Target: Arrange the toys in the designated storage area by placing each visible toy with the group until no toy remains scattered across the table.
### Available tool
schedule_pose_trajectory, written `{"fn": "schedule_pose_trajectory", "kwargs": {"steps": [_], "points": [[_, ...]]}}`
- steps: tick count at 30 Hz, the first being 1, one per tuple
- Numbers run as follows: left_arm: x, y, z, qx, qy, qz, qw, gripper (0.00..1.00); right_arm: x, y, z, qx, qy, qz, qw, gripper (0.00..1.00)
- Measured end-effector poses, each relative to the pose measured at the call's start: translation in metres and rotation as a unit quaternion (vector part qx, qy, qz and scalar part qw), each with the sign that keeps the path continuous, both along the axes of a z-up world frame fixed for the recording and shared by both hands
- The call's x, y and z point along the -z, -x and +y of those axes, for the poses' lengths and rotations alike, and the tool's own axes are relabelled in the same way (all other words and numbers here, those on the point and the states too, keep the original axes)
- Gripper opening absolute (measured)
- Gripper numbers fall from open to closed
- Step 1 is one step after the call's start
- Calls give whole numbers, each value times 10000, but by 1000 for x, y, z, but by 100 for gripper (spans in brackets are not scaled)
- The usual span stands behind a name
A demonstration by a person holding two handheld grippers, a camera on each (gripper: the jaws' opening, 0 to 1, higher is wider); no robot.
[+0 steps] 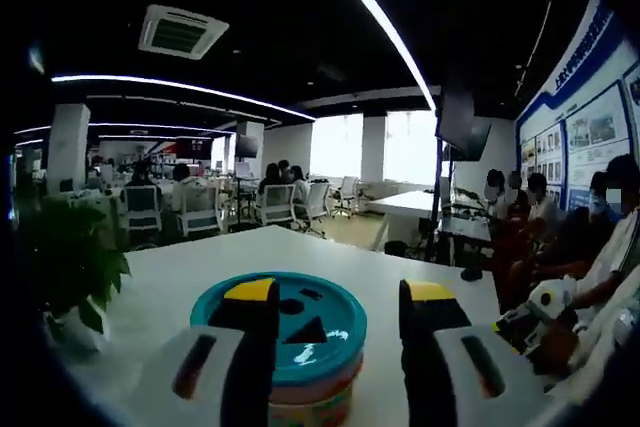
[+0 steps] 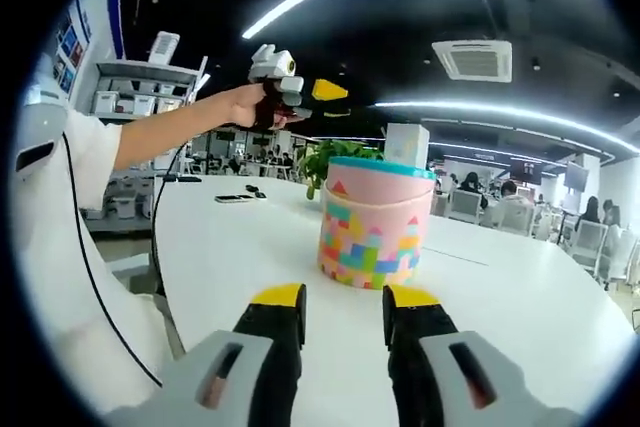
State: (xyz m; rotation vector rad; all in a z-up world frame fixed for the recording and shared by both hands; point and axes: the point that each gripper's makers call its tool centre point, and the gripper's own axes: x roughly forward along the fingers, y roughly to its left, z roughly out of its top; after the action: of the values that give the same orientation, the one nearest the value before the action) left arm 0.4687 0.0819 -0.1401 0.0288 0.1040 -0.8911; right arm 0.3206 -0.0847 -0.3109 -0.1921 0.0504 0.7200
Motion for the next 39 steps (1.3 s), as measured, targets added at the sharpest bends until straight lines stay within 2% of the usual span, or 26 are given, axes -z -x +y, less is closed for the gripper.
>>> {"fn": "schedule_pose_trajectory", "kwargs": {"steps": [5,8,11,18,23,24,26,27,31,36,39], "points": [[1,14,14,-127,68,-78,9999,52,-2,2,3,-49,-30,-21,10000,31],[0,24,21,-100,84,-41,9999,55,-15,6,7,-195,-496,-74,9986,37],[2,38,28,-68,149,1,9999,57,-18,6,6,-162,-467,-107,9987,37],[5,72,47,-190,279,-223,9992,56,-13,3,6,-81,-213,-142,9996,33],[22,90,58,-311,61,-298,9991,55,-13,4,7,-82,-117,-178,9997,33],[26,93,60,-340,28,-304,9990,56,-16,4,6,-85,-172,-204,9996,34],[34,98,66,-433,22,-298,9986,59,-25,6,8,-160,-513,-210,9983,38],[36,99,66,-440,16,-287,9986,59,-25,7,7,-179,-523,-176,9983,40],[49,109,73,-596,-11,-390,9975,57,-22,5,4,-66,-388,-169,9991,38],[64,126,77,-574,198,-329,9976,57,-18,4,3,-30,-226,-173,9996,37],[72,133,83,-649,214,-367,9970,57,-17,3,4,-36,-202,-163,9997,36]]}}
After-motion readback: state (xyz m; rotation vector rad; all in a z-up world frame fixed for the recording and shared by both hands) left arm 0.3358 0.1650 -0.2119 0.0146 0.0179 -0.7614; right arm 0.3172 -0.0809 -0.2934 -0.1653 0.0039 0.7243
